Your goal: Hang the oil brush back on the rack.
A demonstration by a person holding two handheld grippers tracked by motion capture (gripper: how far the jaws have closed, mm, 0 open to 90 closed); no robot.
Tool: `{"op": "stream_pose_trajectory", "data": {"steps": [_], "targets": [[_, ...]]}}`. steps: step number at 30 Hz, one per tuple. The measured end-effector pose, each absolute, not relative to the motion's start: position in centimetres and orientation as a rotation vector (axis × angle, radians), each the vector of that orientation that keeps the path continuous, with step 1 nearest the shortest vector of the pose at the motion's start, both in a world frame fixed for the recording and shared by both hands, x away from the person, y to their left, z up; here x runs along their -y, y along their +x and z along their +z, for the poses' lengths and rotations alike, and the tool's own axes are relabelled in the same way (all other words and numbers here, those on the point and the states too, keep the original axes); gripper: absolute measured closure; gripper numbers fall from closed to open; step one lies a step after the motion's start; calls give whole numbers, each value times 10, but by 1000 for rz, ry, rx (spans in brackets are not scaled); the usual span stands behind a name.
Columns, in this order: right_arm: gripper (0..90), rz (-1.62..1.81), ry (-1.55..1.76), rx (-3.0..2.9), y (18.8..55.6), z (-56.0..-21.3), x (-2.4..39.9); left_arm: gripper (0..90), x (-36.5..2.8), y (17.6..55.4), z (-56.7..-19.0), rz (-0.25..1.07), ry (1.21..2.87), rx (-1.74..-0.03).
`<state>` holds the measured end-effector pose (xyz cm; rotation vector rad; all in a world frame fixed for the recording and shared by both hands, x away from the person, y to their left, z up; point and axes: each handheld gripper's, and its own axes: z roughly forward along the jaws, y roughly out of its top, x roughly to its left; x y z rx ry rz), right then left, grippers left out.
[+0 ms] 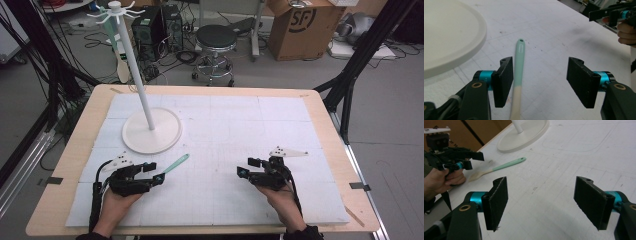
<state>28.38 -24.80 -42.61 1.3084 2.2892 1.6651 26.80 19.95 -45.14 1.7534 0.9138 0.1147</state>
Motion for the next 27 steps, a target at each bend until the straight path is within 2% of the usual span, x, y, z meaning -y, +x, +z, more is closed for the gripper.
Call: {"op": "stream_pose_trajectory", "data": {"steps": [5,20,27], "targets": [[271,1681,1303,-2276,284,-423,246,424,-205,281,-451,51,1770,-944],[271,1679,1297,-2283,288,-424,243,442,-208,306,-447,-90,1905,-976],[272,1683,1305,-2277,288,-424,244,479,-201,306,-453,-78,1992,-975]]}}
